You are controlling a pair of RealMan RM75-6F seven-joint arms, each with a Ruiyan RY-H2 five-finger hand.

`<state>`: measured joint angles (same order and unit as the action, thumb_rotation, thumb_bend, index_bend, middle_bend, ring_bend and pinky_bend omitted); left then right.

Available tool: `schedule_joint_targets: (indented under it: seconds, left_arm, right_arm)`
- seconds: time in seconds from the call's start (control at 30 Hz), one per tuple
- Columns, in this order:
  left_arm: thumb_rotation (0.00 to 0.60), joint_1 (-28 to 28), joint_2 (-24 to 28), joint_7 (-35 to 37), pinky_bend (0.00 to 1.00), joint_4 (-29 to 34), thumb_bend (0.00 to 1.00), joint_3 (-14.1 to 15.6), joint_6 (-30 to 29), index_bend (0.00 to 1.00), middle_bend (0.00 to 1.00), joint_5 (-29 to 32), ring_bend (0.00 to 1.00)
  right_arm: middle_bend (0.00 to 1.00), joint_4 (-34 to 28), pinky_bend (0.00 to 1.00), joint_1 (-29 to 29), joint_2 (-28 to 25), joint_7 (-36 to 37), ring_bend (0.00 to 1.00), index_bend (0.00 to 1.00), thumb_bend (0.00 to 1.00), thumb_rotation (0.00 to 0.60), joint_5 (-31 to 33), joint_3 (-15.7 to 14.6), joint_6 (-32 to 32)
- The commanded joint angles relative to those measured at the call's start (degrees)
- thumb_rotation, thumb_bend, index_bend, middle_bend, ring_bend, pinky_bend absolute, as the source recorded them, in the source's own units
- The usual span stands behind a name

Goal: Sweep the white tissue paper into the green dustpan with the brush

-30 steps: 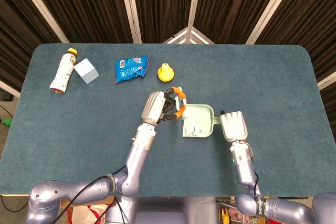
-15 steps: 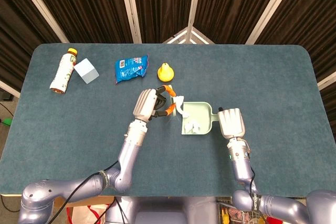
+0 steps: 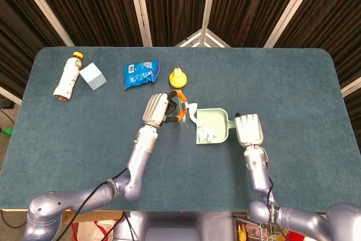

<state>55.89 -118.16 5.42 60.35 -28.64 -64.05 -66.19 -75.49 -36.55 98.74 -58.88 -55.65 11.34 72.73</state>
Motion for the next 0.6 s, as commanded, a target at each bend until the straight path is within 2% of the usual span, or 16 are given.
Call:
schedule_joint_targets:
  seconds: [0.03,0.6]
  left_arm:
    - [0.600,0.3,-0.4,0.4,1.00,-0.7,0.45,-0.1,-0.1,0.79,1.00,-0.1,1.00]
    - [0.600,3.7,-4.0,-0.9,1.00,-7.1,0.42,-0.6,1.9,0.78,0.99,1.3,0.99]
  right_arm:
    - [0.82,1.2,0.88,0.1,0.3,1.0,0.84,0.61,0.54,0.600,-0.4,-0.1,-0.1]
    - [0.82,2.7,0.88,0.5,-0.8,4.3,0.84,0.61,0.54,0.600,-1.1,0.0,-1.3]
